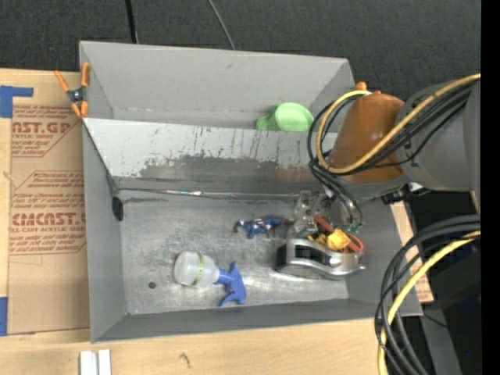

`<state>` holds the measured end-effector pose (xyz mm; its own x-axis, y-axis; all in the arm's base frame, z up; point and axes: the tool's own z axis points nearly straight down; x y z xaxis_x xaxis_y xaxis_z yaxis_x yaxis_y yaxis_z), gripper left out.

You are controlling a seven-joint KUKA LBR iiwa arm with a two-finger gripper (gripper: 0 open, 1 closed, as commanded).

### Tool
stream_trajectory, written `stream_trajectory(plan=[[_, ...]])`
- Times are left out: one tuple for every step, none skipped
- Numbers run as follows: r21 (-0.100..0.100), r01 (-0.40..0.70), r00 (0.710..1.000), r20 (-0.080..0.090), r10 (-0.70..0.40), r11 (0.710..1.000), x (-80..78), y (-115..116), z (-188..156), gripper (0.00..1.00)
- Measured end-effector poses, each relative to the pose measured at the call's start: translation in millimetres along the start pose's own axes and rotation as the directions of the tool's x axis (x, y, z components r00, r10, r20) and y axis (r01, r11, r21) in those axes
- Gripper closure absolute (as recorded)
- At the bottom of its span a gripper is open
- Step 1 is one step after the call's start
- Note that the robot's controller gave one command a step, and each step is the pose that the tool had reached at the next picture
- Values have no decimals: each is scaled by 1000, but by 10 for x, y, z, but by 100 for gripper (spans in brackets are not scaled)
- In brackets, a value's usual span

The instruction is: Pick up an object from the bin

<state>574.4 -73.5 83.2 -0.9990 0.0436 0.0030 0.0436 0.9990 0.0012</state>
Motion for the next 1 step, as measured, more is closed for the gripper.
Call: stream_trajectory(plan=[[-1, 0, 1000, -5, 0, 1000, 17, 4, -210, 100]])
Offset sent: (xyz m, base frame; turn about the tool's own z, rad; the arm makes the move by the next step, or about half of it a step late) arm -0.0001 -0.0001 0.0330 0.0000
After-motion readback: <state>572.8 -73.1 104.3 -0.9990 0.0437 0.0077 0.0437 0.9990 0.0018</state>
